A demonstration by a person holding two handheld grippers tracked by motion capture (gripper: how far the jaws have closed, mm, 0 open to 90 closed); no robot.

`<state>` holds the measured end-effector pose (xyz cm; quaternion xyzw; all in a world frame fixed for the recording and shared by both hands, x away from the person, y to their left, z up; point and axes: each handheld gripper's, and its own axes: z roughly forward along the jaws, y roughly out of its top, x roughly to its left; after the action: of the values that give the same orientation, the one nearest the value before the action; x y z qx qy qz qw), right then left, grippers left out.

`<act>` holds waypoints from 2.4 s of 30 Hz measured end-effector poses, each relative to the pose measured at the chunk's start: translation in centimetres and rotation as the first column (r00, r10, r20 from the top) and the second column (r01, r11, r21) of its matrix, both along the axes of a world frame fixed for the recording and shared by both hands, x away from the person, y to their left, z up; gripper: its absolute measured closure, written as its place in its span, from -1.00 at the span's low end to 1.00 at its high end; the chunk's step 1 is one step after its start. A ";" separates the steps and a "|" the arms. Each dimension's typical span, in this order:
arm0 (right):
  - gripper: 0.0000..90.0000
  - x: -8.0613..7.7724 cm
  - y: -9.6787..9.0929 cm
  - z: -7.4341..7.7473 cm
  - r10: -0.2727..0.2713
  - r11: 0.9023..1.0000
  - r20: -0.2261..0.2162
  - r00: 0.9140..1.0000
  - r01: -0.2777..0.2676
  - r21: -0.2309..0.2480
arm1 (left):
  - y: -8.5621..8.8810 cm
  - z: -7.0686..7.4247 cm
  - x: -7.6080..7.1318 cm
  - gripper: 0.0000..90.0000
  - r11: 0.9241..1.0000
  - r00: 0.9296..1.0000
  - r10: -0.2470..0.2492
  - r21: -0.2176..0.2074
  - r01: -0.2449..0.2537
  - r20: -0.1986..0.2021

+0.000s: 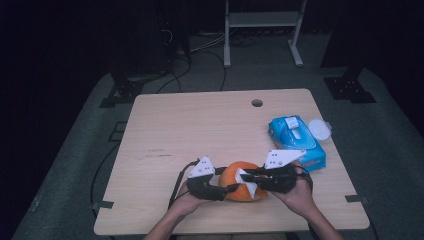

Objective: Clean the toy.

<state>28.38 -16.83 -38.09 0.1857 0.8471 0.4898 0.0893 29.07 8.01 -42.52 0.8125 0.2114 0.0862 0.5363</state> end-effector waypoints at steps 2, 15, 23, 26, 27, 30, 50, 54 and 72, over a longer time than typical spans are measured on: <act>0.79 -0.2 0.3 0.3 -0.011 1.000 0.034 0.999 0.012 -0.029 | 0.2 0.1 -0.1 -0.26 1.000 1.000 0.003 0.013 -0.004 0.017; 0.79 1.0 -1.2 -0.8 -0.063 0.998 -0.015 0.998 0.063 -0.023 | 0.5 -1.3 0.8 -0.41 1.000 0.997 -0.003 -0.011 0.002 -0.075; 0.79 0.4 -0.7 -0.1 -0.046 0.999 -0.007 0.999 0.046 0.013 | 0.8 0.1 0.2 -0.32 1.000 1.000 0.011 -0.020 -0.011 0.012; 0.79 1.0 -1.4 -0.7 -0.071 0.997 -0.020 0.997 0.071 0.005 | 0.5 -0.5 0.5 -0.50 0.999 1.000 0.006 -0.036 -0.007 -0.022; 0.79 1.0 -1.5 -0.7 -0.078 0.997 -0.021 0.997 0.078 0.003 | 0.4 -0.5 0.5 -0.48 0.999 1.000 0.008 -0.035 -0.008 -0.016; 0.79 0.6 -1.1 -0.4 -0.083 0.996 0.006 0.997 0.083 -0.015 | 0.1 -0.2 0.1 -0.33 1.000 1.000 0.017 -0.023 -0.016 0.015; 0.79 -1.1 1.7 0.2 0.008 1.000 0.040 0.999 -0.008 -0.010 | -1.0 -0.6 -0.5 -0.37 0.999 0.998 0.019 0.046 -0.022 0.058; 0.79 -1.0 1.5 0.6 -0.024 0.999 0.072 0.997 0.027 -0.029 | -0.6 -0.8 -0.3 -0.36 0.999 0.999 0.020 0.048 -0.022 0.050; 0.79 -0.3 0.6 -0.4 -0.055 0.998 0.025 0.998 0.056 -0.039 | 0.3 -1.3 0.4 -0.41 0.999 1.000 -0.005 0.047 0.006 -0.017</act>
<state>28.04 -16.25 -38.53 0.2015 0.8500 0.4726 0.1163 29.52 8.29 -43.79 0.8261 0.2117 0.0829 0.5157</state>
